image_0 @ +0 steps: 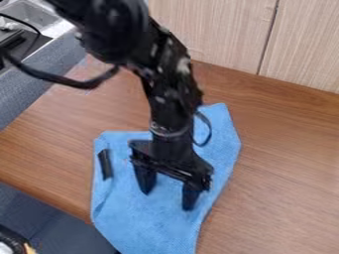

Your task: Move cloth to top left of table

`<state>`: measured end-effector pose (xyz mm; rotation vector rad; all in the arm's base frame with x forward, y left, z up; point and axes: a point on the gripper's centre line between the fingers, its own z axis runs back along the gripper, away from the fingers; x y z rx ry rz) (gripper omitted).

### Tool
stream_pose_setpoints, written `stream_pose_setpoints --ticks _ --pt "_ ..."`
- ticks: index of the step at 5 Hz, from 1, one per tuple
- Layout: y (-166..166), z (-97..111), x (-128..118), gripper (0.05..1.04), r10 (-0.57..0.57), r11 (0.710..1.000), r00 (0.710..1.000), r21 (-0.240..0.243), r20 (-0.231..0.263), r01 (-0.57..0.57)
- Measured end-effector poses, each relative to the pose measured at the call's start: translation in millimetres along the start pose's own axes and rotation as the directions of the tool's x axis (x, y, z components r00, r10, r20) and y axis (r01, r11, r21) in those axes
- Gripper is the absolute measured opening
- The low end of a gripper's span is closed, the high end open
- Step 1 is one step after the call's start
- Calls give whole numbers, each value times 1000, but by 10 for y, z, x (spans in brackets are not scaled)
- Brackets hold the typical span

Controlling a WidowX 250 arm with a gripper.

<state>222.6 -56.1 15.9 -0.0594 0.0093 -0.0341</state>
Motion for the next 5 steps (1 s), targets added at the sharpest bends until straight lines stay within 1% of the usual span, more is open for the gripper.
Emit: stream_pose_setpoints --ticks 1,2,4,5 --pt "-28 -40 27 1000 -5 1000 1000 8 -8 5" --pt "-13 -32 127 1000 25 1000 1000 -2 -3 -25" --pt "181 13 515 999 131 991 991 -17 11 -130" --pt "353 32 728 999 216 976 976 -23 19 -216"
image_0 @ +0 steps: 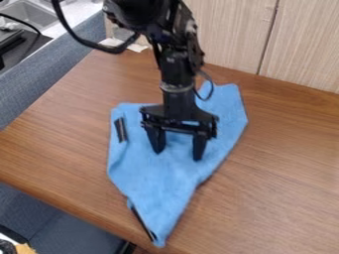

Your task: Move cloth to top left of table

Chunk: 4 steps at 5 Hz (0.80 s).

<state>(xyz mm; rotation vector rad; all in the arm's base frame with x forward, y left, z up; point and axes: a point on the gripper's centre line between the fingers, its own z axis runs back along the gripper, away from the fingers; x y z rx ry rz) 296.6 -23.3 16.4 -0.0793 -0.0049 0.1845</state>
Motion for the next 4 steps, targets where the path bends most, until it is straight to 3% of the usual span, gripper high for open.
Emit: stream_pose_setpoints --ticks 2,3,4 --pt "126 15 449 999 107 994 994 21 -4 -106" --pt "262 93 609 1000 164 986 986 13 24 -165" --pt "316 101 612 999 192 981 981 12 17 -192"
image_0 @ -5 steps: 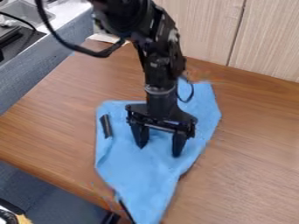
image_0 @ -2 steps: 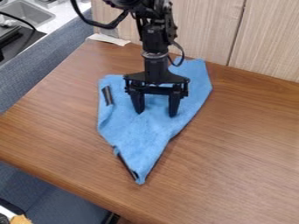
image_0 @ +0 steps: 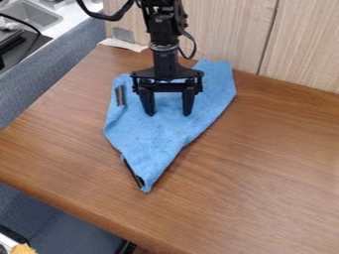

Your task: Move cloth to top left of table

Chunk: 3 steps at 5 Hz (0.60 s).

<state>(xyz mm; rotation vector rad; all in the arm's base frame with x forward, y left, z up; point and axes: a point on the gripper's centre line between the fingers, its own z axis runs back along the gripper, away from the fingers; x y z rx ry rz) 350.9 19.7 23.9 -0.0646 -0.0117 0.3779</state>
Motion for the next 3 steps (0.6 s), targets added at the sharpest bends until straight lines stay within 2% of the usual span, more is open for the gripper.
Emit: stream_pose_setpoints --ticks 1,2,3 --pt "10 6 -26 999 4 1000 1000 7 -16 -4" --pt "-28 144 -37 999 -4 1000 1000 -15 -12 4" --pt "-43 511 -71 999 -14 999 998 -37 60 17"
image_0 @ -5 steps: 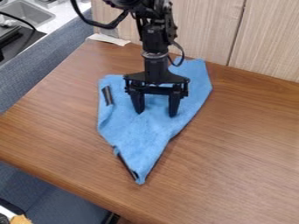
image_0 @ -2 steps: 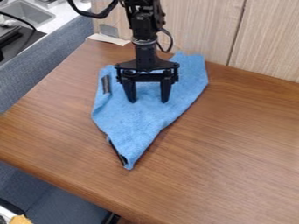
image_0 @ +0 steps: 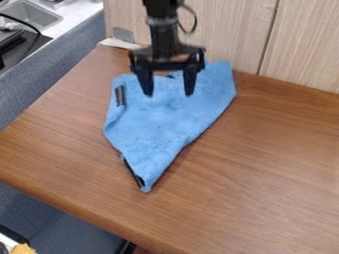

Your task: Move cloth to top left of table

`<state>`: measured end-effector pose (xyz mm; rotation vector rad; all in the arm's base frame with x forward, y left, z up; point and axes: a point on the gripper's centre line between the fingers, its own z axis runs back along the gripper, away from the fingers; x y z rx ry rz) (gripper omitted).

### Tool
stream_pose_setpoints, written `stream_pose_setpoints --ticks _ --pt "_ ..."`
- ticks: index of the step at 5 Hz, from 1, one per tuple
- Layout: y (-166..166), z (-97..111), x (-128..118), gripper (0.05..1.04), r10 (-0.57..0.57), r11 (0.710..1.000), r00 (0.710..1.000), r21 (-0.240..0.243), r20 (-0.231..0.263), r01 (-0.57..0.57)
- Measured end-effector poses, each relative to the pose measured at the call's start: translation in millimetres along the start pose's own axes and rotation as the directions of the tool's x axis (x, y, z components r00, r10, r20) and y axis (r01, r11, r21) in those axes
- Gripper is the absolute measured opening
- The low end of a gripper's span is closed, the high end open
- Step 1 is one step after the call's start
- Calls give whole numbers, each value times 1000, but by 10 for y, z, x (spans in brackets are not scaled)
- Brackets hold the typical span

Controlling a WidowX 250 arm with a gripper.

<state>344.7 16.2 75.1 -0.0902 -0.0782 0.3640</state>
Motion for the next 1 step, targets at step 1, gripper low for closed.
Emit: stream_pose_setpoints --ticks 1 --pt "29 264 -45 999 3 1000 998 -7 63 -2"
